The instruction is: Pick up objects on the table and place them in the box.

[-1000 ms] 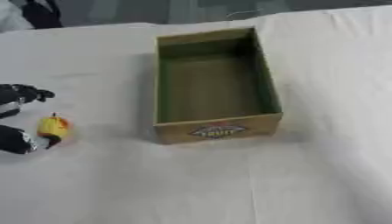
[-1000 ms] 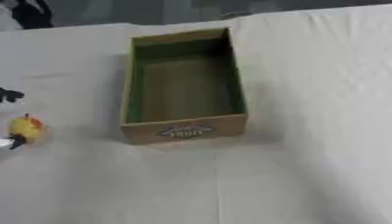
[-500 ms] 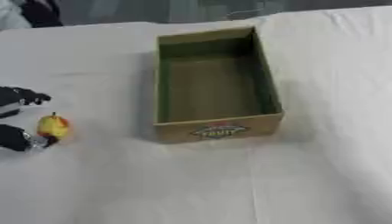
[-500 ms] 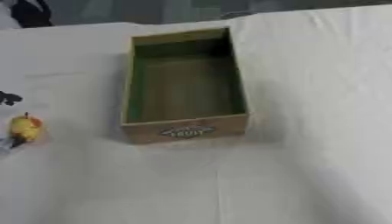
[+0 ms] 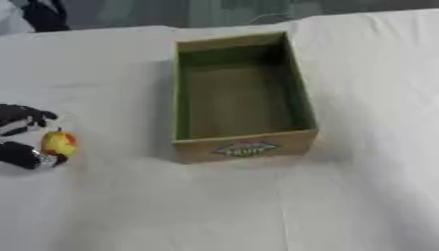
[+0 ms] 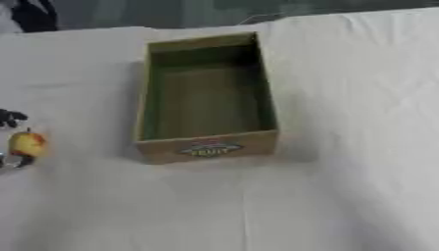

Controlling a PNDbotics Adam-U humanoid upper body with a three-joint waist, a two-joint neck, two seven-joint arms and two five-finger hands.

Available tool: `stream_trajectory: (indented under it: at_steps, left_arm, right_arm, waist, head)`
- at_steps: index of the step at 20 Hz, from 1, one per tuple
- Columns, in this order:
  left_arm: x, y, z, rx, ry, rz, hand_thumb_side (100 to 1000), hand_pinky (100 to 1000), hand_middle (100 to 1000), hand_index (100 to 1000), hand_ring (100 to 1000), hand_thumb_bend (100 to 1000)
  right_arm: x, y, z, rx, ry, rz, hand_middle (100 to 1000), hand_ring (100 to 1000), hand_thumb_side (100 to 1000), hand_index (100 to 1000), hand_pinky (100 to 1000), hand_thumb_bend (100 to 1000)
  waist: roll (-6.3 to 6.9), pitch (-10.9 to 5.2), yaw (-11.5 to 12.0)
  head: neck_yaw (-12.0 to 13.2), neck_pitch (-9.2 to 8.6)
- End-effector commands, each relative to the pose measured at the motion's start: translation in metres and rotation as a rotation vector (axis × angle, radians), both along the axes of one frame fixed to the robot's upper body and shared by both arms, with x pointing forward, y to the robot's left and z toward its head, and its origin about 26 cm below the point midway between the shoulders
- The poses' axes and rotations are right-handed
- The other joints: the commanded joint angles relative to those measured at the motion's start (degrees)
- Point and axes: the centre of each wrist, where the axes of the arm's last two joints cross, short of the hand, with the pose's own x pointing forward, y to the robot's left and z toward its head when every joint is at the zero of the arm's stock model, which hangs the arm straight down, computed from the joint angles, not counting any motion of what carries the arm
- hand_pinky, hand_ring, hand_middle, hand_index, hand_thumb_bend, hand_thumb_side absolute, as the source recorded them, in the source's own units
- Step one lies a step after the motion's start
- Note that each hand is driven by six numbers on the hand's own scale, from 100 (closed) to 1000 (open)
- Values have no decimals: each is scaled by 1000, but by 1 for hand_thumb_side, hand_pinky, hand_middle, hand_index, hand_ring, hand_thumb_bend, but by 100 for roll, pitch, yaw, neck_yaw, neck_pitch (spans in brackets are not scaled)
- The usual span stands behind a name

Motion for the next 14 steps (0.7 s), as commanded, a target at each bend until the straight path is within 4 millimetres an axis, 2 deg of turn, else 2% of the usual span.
stream_trajectory:
  at_steps: [1,10,14]
  left_arm:
    - [2,9,9,31,-35,25,646,731,774,982,855,462]
    - [3,6,6,48,-33,1,613,694,716,883,811,446]
    - [3,4,6,40,-50,-15,574,662,666,841,773,404]
  right_arm:
    - [-3,0,10,-25,-31,2,756,775,904,846,757,100]
    - [-3,0,10,-20,-31,2,755,775,905,847,759,100]
    - [-3,-1,9,-18,-31,0,754,775,905,847,760,100]
  waist:
    - [-9,-84,-7]
    - [0,-70,-5]
    - [0,-71,-8]
  head:
    - [25,-75]
    - [31,-70]
    - [31,-69]
